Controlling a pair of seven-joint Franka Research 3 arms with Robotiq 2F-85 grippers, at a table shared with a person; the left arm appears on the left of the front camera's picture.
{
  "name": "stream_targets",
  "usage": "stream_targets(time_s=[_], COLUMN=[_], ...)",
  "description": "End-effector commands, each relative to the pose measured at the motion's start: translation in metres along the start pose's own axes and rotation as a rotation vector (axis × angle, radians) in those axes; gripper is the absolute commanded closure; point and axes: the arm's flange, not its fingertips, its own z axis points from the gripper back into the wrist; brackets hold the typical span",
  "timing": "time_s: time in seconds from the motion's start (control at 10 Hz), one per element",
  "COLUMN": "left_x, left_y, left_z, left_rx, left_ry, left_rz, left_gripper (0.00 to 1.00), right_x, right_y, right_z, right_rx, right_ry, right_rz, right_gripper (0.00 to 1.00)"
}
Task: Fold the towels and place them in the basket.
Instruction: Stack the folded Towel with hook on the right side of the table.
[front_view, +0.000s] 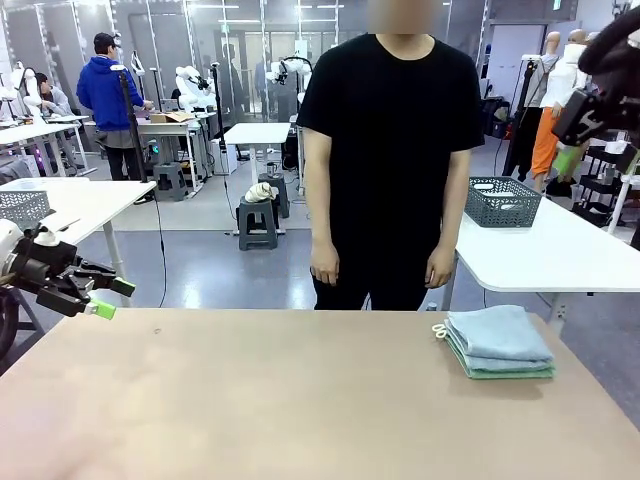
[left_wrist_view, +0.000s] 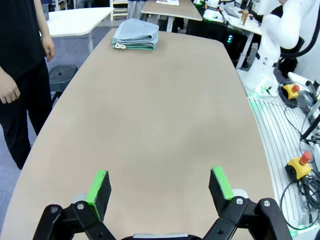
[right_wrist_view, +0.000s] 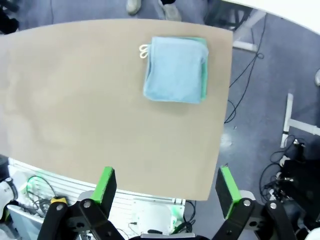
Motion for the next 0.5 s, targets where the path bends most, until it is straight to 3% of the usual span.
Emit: stream_targets(time_s=[0.0,0.4], left_x=[0.001,0.001], left_y=[-0.003,-0.003], left_z=[0.001,0.001], left_rx=[0.004,0.004], left_ry=[0.003,0.003], left_rz=[-0.003,-0.003], left_gripper=[0.0,0.0], right_x=[-0.014,-0.011], right_y=[0.017,0.021], right_z=[-0.01,0.001], right_rx=[0.074,0.048], right_ry=[0.004,0.002], right_rz=[-0.001,0.02], right_gripper=[0.0,0.0])
